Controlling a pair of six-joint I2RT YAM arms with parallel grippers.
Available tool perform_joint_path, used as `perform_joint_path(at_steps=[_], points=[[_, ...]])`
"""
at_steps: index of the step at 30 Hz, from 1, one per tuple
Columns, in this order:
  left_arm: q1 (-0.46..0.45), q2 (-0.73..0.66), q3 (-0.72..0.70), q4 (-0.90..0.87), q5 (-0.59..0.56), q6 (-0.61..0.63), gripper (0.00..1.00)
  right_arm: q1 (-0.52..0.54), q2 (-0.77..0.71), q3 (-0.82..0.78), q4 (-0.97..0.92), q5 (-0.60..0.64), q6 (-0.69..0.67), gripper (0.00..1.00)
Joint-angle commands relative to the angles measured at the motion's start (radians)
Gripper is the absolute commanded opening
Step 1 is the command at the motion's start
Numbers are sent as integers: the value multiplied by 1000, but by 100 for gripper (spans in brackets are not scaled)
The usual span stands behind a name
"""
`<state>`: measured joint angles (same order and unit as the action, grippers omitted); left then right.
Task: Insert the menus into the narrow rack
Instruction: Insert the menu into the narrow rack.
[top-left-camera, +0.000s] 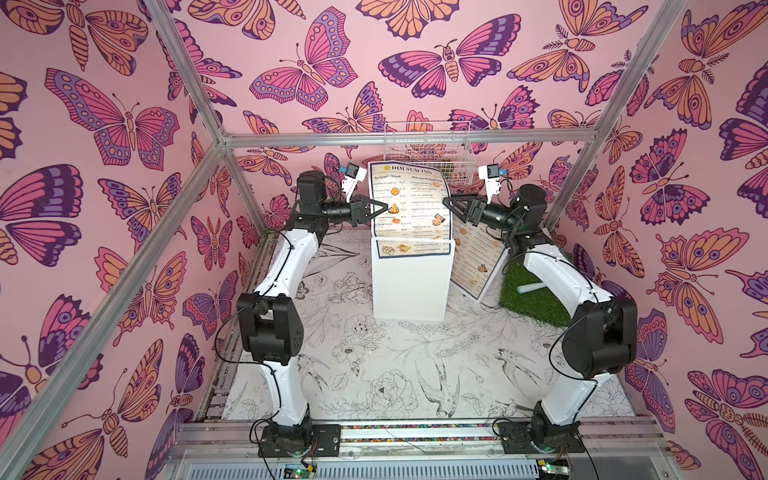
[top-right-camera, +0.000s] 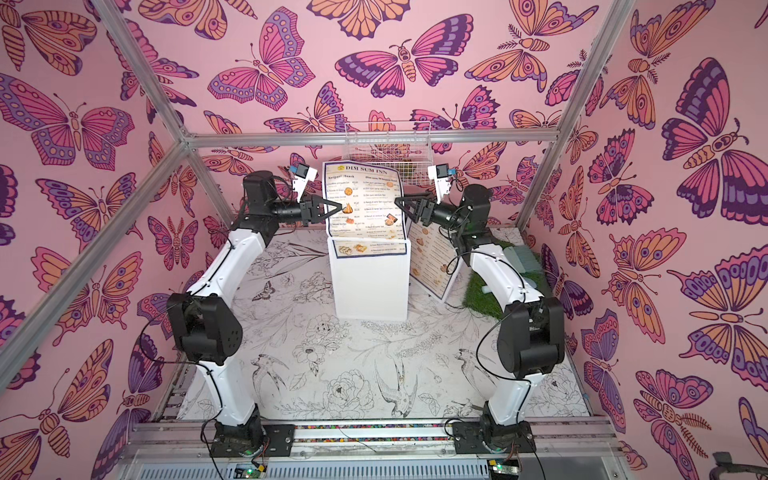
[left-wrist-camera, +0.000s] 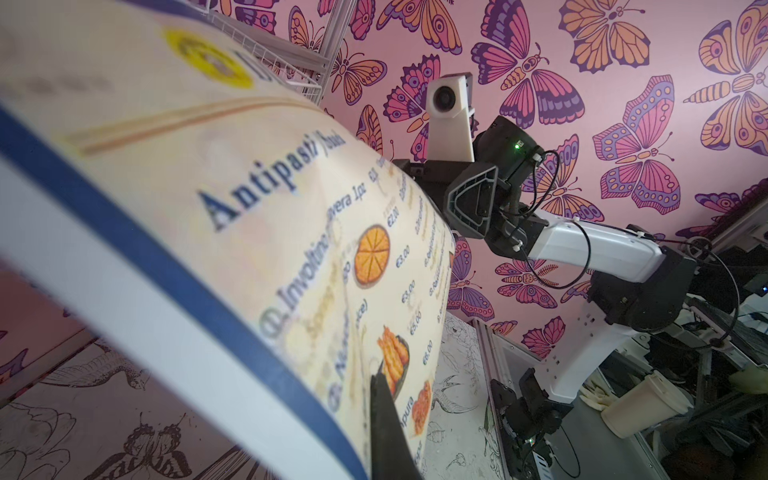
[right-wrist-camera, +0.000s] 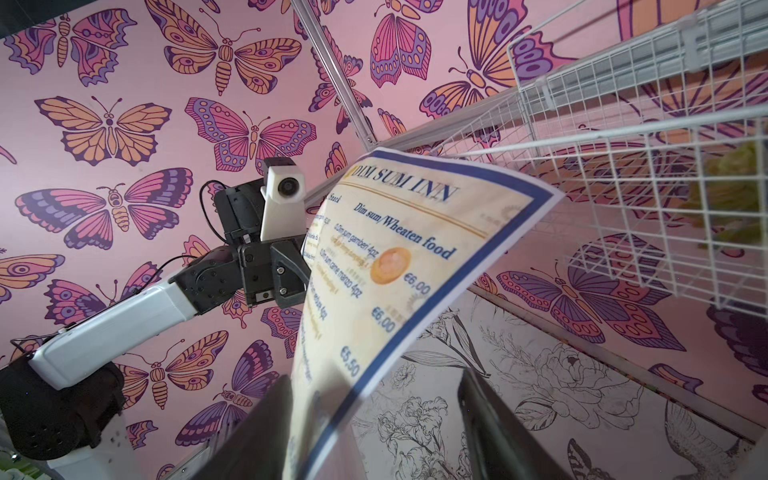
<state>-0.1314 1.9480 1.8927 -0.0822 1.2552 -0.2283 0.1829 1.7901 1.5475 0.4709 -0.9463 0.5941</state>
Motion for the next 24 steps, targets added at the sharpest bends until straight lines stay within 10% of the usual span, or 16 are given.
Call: perform_joint_path(at_steps=[1, 24], points=[[-5, -25, 42, -70, -26, 62, 3, -5, -18, 20, 5, -2, -14, 66], [-39, 11, 188, -440, -83, 348, 10, -7, -31, 2, 0, -8, -22, 67]])
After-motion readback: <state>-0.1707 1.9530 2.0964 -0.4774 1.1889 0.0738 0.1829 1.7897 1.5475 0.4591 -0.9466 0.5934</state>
